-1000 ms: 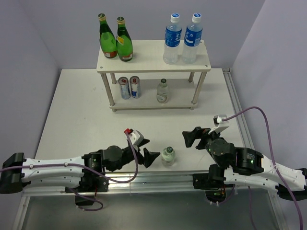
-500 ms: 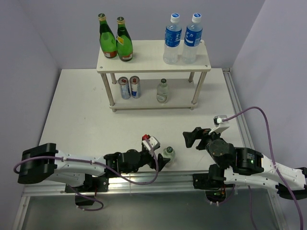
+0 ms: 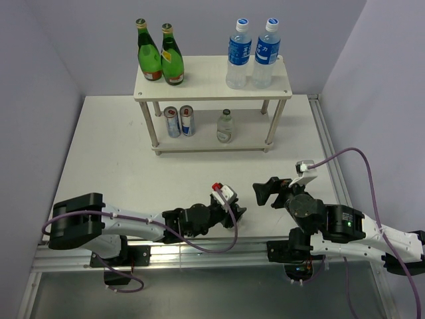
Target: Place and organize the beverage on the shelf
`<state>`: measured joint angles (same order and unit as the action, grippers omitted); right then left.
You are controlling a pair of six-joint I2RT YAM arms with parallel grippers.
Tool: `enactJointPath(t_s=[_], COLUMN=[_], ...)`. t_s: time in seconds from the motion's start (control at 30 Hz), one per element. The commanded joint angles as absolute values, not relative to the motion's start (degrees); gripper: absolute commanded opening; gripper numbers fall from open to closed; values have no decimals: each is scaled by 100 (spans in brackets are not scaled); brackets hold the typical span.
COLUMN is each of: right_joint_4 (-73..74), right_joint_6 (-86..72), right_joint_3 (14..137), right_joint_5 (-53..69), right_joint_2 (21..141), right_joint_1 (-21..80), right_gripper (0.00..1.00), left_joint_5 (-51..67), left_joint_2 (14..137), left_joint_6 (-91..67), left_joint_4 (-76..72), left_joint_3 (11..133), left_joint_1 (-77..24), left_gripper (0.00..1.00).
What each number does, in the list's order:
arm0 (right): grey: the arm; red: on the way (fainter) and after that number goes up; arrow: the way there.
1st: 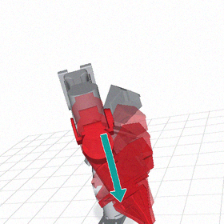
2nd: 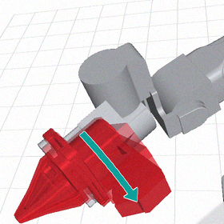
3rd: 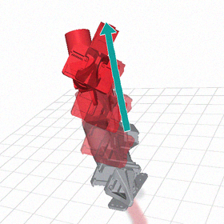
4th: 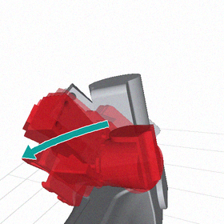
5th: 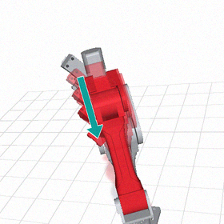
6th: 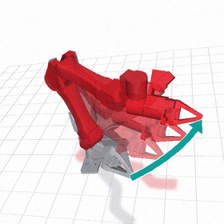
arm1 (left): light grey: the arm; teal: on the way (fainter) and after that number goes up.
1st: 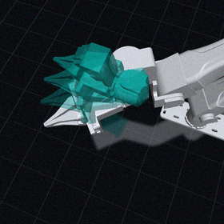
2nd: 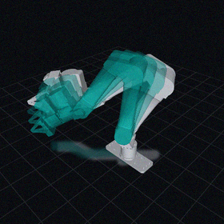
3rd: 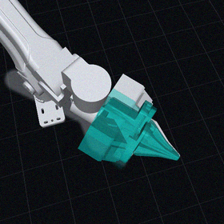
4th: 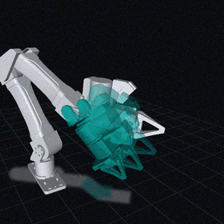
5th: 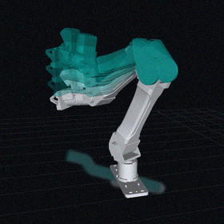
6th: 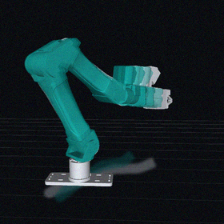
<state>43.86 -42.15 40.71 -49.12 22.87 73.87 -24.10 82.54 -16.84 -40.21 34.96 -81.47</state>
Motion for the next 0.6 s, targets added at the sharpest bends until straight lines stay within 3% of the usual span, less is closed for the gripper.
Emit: enactJointPath(t_s=[0.0, 0.2, 0.23, 0.27, 0.3, 0.57], right_joint_4=[4421, 4412, 4412, 4421, 4421, 4482], right_joint_6=[-4333, -4350, -4342, -4350, -4351, -4421], right_joint_3=[4157, 4148, 4148, 4148, 4140, 4148], right_joint_5=[-5186, -5229, -5229, -5229, -5238, -5309], right_joint_2=[2206, 2162, 2153, 2162, 2162, 2092], right_joint_1=[7471, 7532, 7532, 7550, 7550, 7629], right_gripper=[100, 100, 100, 100, 100, 100], left_joint_5=[-2636, -2760, -2890, -2970, -3049, -3253], left_joint_2=[8323, 8297, 8288, 8305, 8314, 8657], left_joint_6=[-1652, -1740, -1766, -1793, -1776, -1433], left_joint_4=[-4263, -4245, -4228, -4219, -4219, -3771], left_joint_3=[3709, 3612, 3621, 3647, 3665, 4587], left_joint_1=[-8183, -8183, -8183, -8183, -8183, -7868], left_gripper=[50, 41, 16, 4, 0, 0])
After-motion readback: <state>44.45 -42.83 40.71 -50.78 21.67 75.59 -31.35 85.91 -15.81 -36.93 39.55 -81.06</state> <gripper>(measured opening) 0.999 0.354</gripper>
